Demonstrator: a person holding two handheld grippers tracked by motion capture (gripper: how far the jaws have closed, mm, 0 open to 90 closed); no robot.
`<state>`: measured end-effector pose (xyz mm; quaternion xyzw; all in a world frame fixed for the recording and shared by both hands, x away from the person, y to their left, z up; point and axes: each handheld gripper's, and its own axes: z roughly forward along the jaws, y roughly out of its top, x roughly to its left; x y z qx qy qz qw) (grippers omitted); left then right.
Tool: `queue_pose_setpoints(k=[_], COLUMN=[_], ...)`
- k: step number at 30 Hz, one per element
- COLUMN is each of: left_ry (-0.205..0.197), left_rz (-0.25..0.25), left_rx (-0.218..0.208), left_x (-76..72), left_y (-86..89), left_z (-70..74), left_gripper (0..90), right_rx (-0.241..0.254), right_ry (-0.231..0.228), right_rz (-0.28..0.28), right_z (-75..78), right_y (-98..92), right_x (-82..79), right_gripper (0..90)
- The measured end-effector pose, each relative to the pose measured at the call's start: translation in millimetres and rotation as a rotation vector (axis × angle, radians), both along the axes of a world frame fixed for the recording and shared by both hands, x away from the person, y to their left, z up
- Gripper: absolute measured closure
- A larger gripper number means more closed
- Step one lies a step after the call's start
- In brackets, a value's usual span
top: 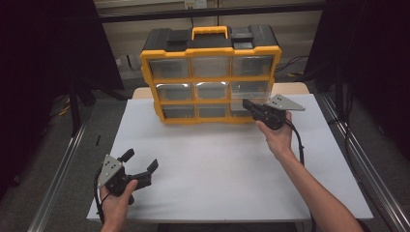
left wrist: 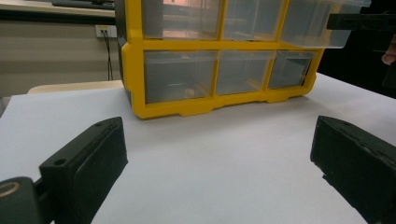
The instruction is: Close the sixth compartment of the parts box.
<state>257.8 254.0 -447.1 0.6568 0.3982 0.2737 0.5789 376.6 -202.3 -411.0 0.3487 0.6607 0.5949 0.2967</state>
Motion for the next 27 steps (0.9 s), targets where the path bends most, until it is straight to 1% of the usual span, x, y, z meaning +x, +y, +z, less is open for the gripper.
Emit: queue_pose_setpoints(k=[2,4,7,8,16,17,20,21,22,25,27], left_ry=[0.0,-0.002,-0.002,-0.002,-0.002,-0.002,0.001,-0.001,-0.001,-0.003,-0.001], left_rz=[0.001,-0.008,-0.008,-0.005,-0.007,-0.006,-0.001,-0.003,-0.001,-0.011,-0.003], left_rx=[-0.013,-0.003,-0.004,-0.013,-0.004,-0.01,-0.009,-0.008,-0.002,-0.002,0.0], left_x=[-0.1,-0.3,-0.5,-0.4,-0.7,-0.5,-0.2,0.0,-0.2,-0.3,-0.3], left_y=[-1.5,-0.7,-0.6,-1.3,-0.7,-1.0,-1.1,-0.8,-0.2,0.3,-0.2], left_z=[0.0,0.1,0.3,0.1,0.5,0.3,0.0,0.1,0.3,0.3,0.3], left_gripper=[3.8,3.8,3.8,3.8,3.8,3.8,3.8,3.8,3.8,3.8,3.8], right_rx=[0.0,-0.004,-0.002,0.001,0.005,0.005,0.006,0.004,0.004,0.003,0.007], right_ry=[-0.002,-0.006,-0.003,-0.003,-0.001,-0.001,-0.006,-0.005,-0.005,-0.002,-0.004], right_rz=[0.001,0.001,-0.003,-0.005,-0.007,-0.004,-0.002,-0.012,-0.012,-0.008,-0.014], right_z=[0.1,0.3,0.1,0.0,0.5,0.5,0.3,-0.6,-0.6,-1.9,-2.0], right_y=[0.2,0.2,0.4,0.7,1.1,1.1,1.0,1.4,1.4,2.7,2.9], right_x=[0.4,1.4,2.8,3.0,4.2,4.7,5.4,5.7,5.7,6.7,7.5], right_gripper=[90.0,90.0,90.0,90.0,90.0,90.0,90.0,90.0,90.0,90.0,90.0])
